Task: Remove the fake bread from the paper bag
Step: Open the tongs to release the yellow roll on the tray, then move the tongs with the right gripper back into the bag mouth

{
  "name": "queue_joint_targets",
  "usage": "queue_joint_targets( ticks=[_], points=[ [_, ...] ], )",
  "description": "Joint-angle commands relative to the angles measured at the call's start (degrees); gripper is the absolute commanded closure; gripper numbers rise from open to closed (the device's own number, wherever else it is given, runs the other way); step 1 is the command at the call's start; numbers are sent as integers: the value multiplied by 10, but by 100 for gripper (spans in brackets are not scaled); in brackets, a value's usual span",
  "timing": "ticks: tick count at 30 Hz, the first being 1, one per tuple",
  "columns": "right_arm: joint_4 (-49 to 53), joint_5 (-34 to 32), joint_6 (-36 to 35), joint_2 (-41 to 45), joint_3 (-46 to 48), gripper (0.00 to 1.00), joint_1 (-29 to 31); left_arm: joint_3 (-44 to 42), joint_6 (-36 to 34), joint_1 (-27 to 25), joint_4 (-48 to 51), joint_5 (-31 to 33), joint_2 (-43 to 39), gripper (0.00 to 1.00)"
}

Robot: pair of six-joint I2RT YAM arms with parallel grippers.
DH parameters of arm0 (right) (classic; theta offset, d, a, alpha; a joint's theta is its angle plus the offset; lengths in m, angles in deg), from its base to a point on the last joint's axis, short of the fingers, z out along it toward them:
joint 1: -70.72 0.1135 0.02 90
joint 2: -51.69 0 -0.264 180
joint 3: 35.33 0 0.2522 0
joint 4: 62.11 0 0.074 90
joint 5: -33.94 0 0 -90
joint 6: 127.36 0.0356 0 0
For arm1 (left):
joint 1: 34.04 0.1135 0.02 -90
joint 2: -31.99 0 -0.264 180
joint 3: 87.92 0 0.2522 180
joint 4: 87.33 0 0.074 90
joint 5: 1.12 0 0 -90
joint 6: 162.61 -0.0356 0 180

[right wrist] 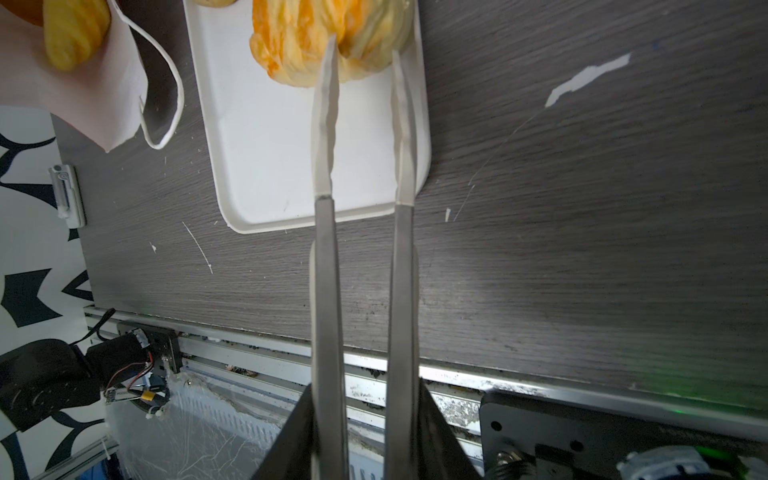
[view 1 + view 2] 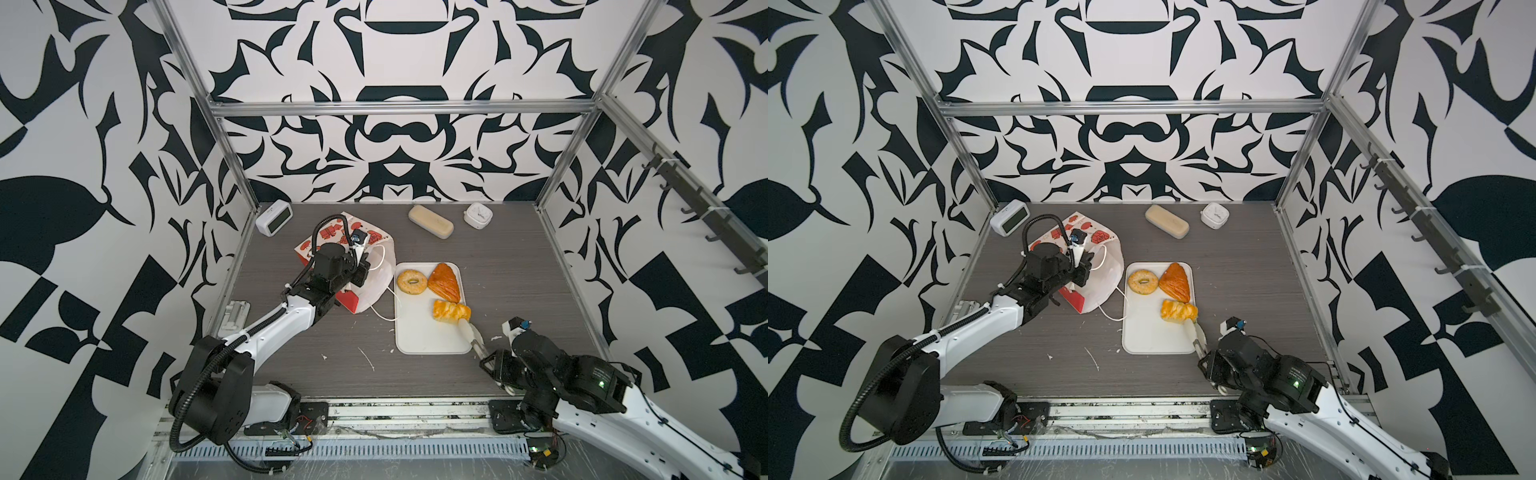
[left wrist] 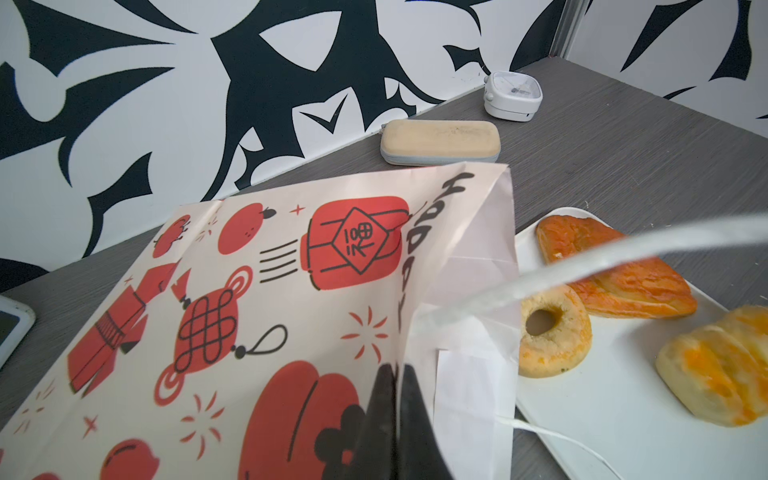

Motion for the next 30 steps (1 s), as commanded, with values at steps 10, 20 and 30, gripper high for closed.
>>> queue_joint_targets(
  ticks=[10,20,30],
  points=[
    [20,-52,-14,24,-68,60,3,-14,8,5,-20,-3,-15,100],
    [-134,-35,-135,-40,-90,61,3,-4,4,5,-11,-22,-13,100],
    [-407,72,-306,-358,-173,63,25,16,-12,5,20,-45,-16,100]
  ],
)
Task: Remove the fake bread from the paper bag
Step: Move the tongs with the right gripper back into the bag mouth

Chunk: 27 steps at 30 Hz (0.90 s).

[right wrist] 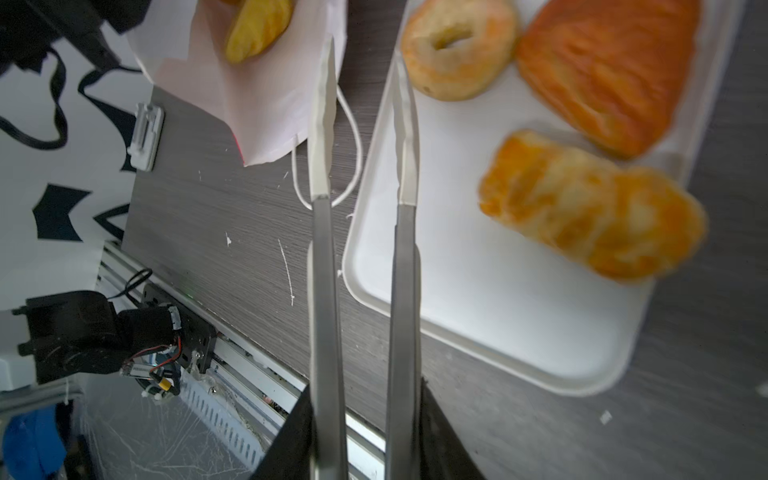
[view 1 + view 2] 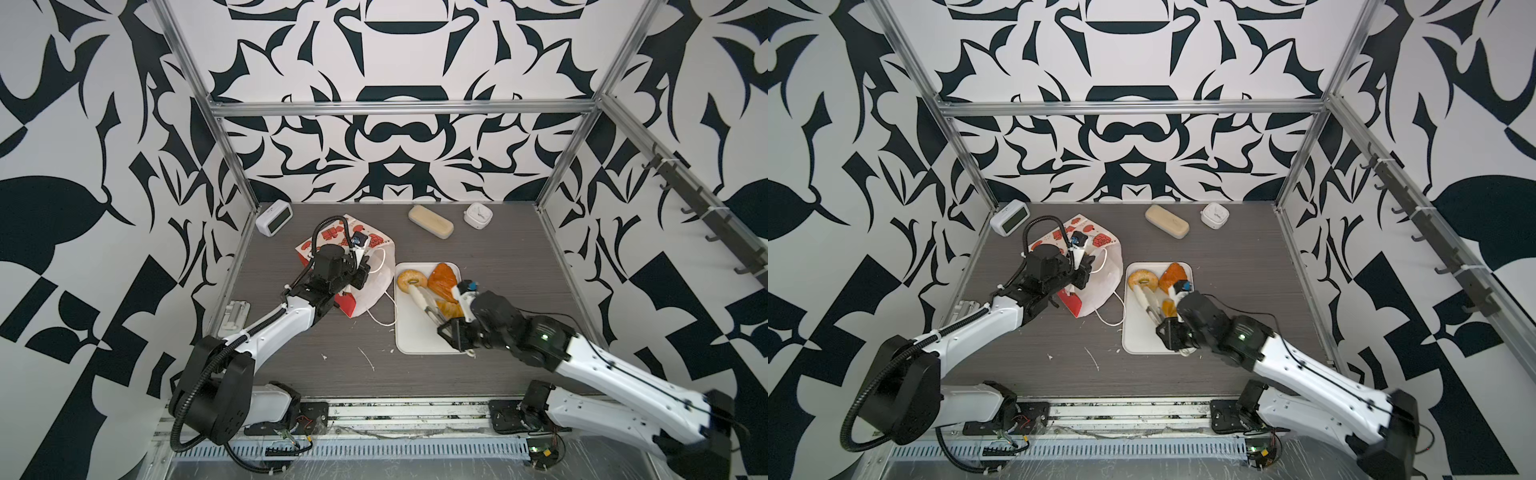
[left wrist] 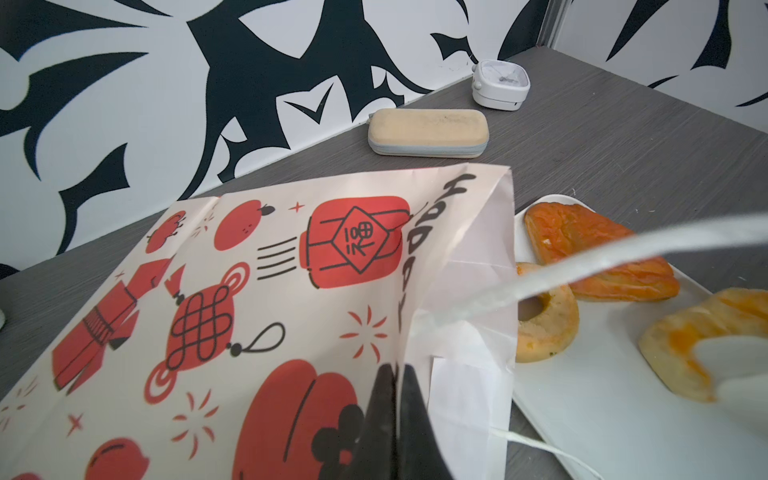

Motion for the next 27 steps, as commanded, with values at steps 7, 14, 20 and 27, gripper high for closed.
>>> queue_joint_targets(
  ticks=[7,14,20,27],
  points=[
    [-230,73,-94,-173,-68,64,11,24,-20,1,28,-23,-25,100],
    [-311,66,-107,-270,-98,63,12,20,-27,3,38,-27,-47,100],
    [-339,60,-108,-342,-145,60,10,25,-22,2,48,-30,-48,100],
    [-346,82,-63,-395,-176,58,-13,21,-18,3,45,-35,-43,100]
  ],
)
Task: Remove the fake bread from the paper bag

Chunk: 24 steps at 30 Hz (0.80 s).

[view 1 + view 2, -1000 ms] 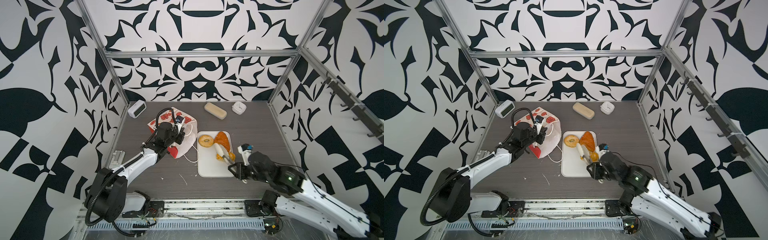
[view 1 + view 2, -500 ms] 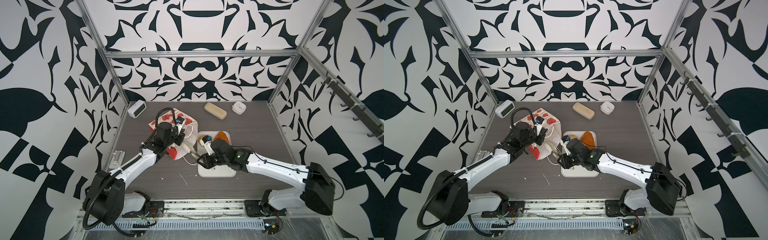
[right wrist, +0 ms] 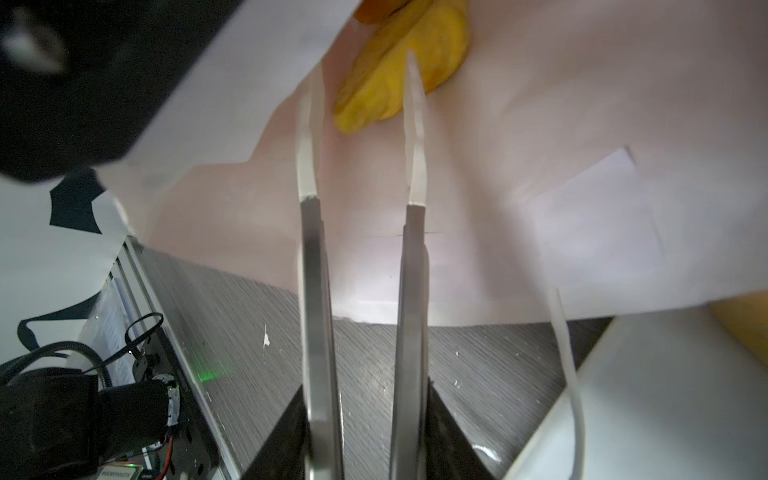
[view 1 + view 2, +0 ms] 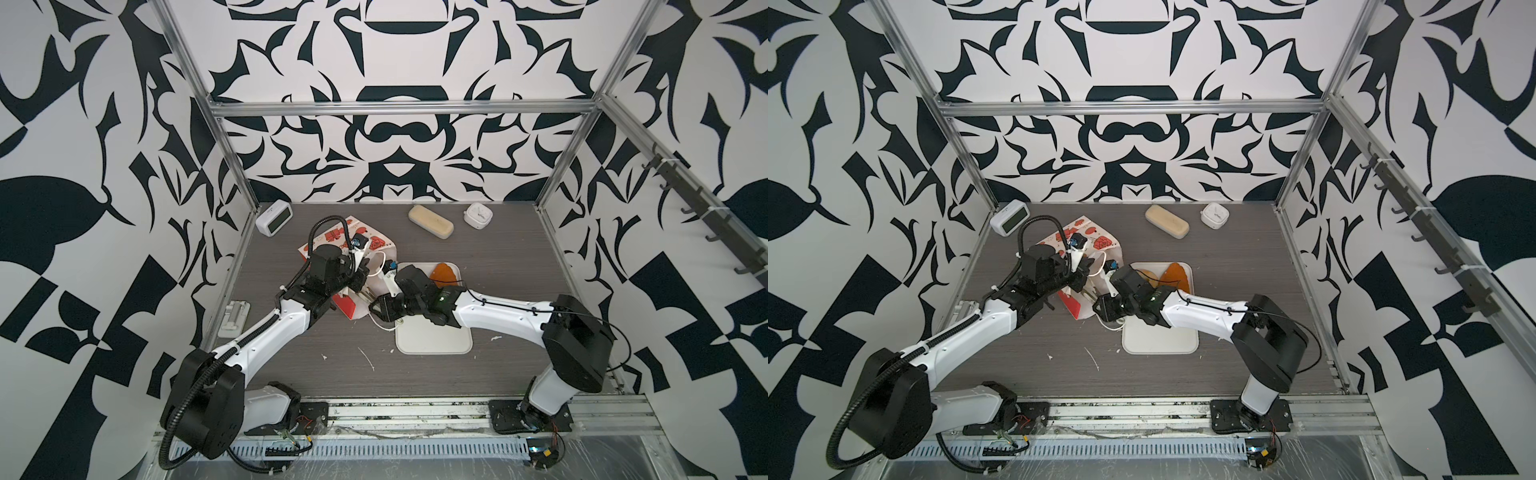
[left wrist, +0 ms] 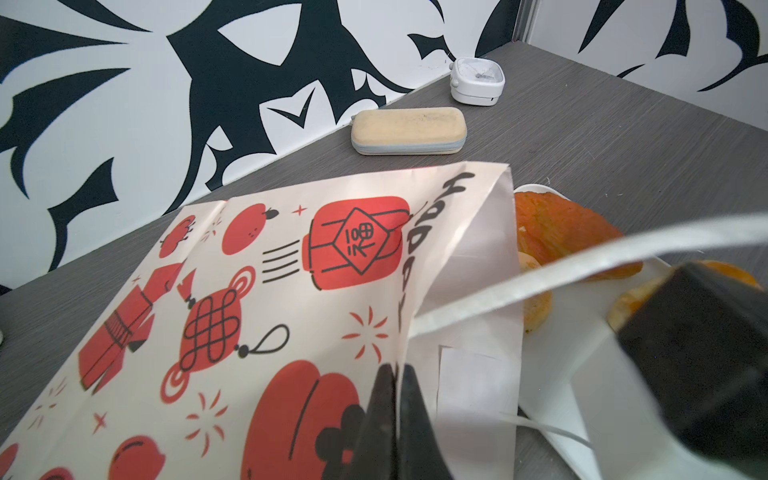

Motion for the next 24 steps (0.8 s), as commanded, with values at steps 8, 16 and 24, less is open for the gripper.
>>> queue_joint_targets(
  ticks=[8,16,24],
  points=[
    [-30,35,42,-25,-46,58,-28,18,2,2,-2,-11,-2,100],
    [-57,66,57,-51,-52,57,-38,18,4,2,-3,-16,3,100],
    [-70,90,67,-84,-69,57,-47,19,5,3,-4,-23,4,100]
  ],
)
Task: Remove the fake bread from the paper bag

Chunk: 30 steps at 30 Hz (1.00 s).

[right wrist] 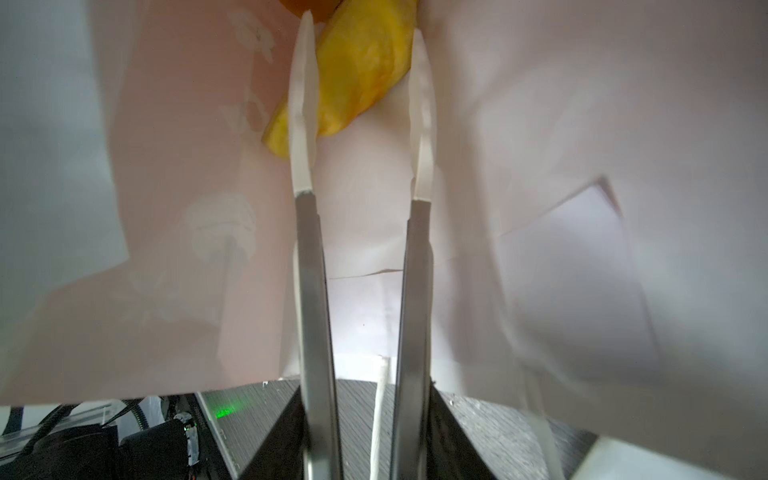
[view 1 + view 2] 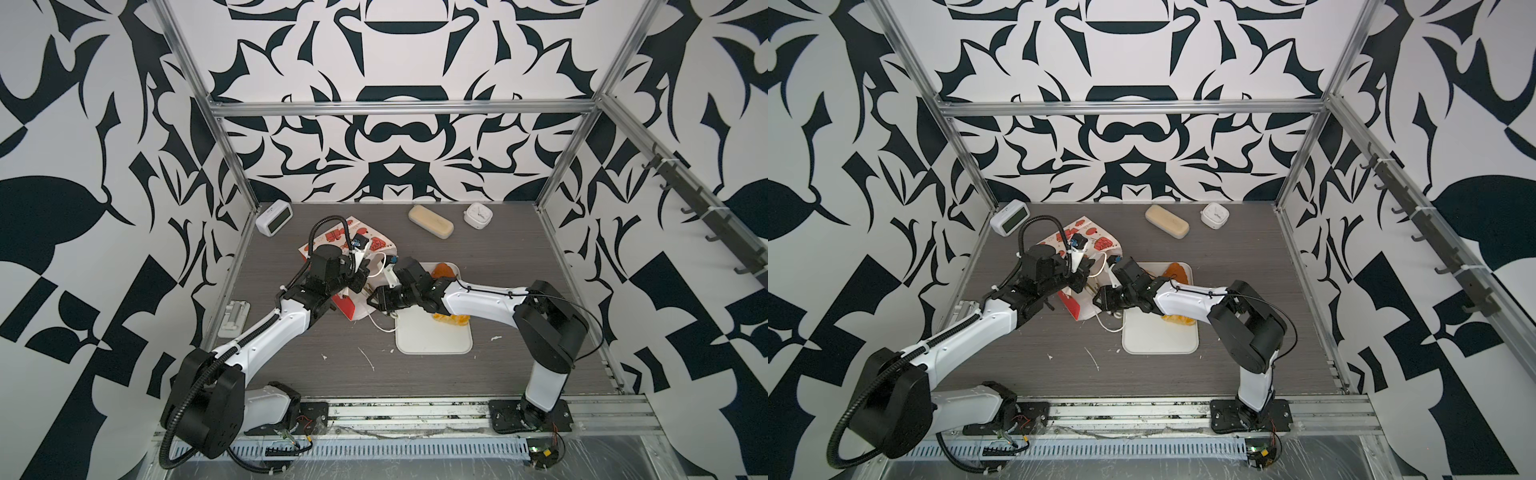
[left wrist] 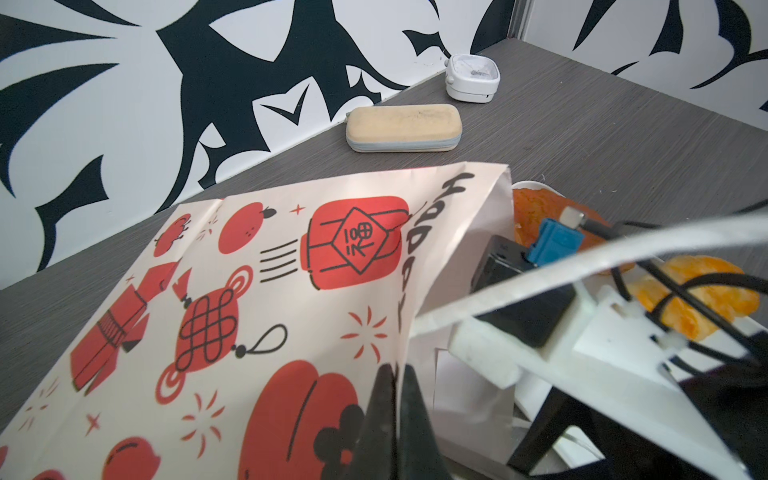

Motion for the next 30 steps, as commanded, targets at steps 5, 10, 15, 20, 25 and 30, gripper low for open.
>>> queue_joint_targets(
  ticks=[5,10,15,20,25,30],
  points=[
    [-52,44,21,-29,-52,57,-10,19,8,2,-11,-20,2,100],
    [-41,48,21,-53,-77,57,-10,18,8,2,-11,-22,2,100],
    [-37,50,23,-68,-91,58,-10,18,8,3,-13,-21,3,100],
    [-33,50,23,-71,-95,61,-11,16,7,2,-14,-17,2,100],
    [-30,51,21,-67,-90,67,-14,16,5,2,-13,-11,3,100],
    [-32,48,19,-52,-71,75,-20,15,4,2,-12,-6,2,100]
  ],
)
